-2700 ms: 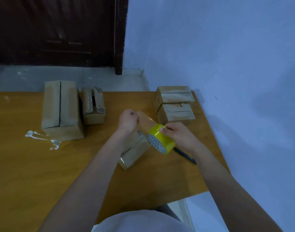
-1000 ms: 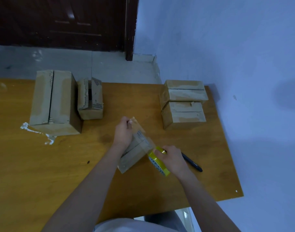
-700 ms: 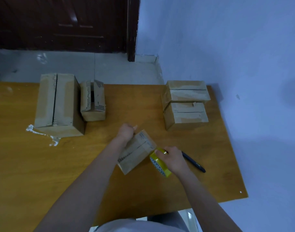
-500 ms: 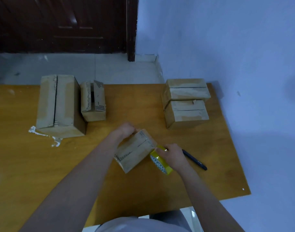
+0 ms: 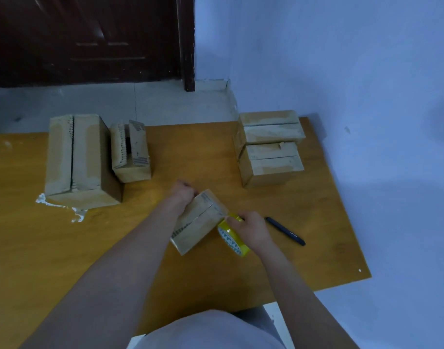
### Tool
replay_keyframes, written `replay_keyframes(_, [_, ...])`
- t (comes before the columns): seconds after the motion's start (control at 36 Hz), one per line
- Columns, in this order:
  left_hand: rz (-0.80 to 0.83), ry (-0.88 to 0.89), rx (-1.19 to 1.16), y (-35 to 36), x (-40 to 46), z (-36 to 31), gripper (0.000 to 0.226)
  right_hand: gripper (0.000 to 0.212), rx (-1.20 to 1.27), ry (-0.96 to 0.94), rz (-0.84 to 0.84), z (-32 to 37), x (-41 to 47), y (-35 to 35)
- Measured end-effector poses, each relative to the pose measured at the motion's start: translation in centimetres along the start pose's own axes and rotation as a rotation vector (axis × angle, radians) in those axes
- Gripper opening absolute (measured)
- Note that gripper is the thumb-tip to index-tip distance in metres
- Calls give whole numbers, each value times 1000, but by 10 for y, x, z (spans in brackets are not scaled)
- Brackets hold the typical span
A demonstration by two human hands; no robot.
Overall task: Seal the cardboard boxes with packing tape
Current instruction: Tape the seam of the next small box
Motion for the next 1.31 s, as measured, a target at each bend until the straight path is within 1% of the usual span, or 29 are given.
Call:
replay_keyframes(0.03, [-128,56,-44,-6,-3,-1,18,36,-1,0,-2,0,0,1])
replay_keyframes(0.08, [-365,226,-145,-21,-18,-5,9,39,-5,-2,-11,-1,-2,4])
replay_keyframes(0.14, [-482,434,-124,-30,-40,-8,5,43,19,-12,-27,-2,-5,8])
replay_keyframes(0.19, [-525,621,59,-31,-57,-6,10,46,60,-36,-46,-2,-9,14])
replay_keyframes(0.25, [-521,759,300,-22,-68,3,16,48,122,-68,-52,0,-14,19])
replay_keyframes(0.33, [-471,883,612,3,-80,26,26,35,319,-30,-21,-2,-22,27])
replay_keyframes(0.39, [-476,890,747,15,-84,42,36,22,445,-3,-7,-10,-28,29])
replay_keyframes(0.42, [-478,880,787,17,-85,47,40,20,488,-3,10,-15,-30,31])
replay_keyframes(0.47, [-487,860,806,18,-88,51,44,18,550,-4,55,-23,-33,32])
replay_keyframes(0.53, [-460,832,789,16,-89,51,45,16,543,-10,78,-27,-34,32])
replay_keyframes(0.61, [-403,821,761,17,-91,49,49,21,431,-45,61,-31,-31,31])
replay_keyframes(0.67, [-362,792,754,18,-91,49,50,28,220,-72,41,-34,-29,33])
replay_keyframes(0.72, [-370,778,748,20,-89,49,55,38,43,-45,3,-42,-28,37])
replay_keyframes(0.78, [-390,780,737,22,-90,48,62,45,-11,-35,-58,-49,-27,39])
replay_keyframes(0.86, [-387,771,780,28,-90,48,71,46,-93,-62,-108,-47,-29,43])
replay_keyframes(0.94, [-412,751,827,35,-89,52,79,42,-37,-38,-106,-51,-33,45])
replay_keyframes(1.03, [-416,747,811,38,-86,56,83,37,160,-3,-39,-55,-39,45])
replay_keyframes(1.08, [-436,771,795,37,-85,57,82,37,242,-6,-61,-60,-39,31])
replay_keyframes(1.11, [-458,787,785,36,-86,57,82,33,218,-21,-133,-63,-37,19])
replay_keyframes(1.14, [-478,800,776,35,-86,56,81,29,143,-43,-243,-68,-32,4])
replay_keyframes(1.19, [-469,806,772,34,-88,55,81,37,-81,-44,-461,-82,-18,-30])
replay_keyframes(1.22, [-453,801,770,34,-88,55,81,43,-191,11,-528,-89,-10,-45])
replay_keyframes(1.25, [-443,795,767,34,-88,55,81,47,-284,77,-555,-94,-3,-57])
replay_keyframes(1.31, [-422,787,750,34,-87,55,81,47,-436,177,-502,-104,9,-71])
Point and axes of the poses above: each hand's wrist, its own x-axis towards the middle knuckle, its own y-axis out of the palm, z = x × y, the point moved 3 cm from there along x, towards the middle knuckle, and after that the axes turned 12 degrees about x, right-handed, at the moved point
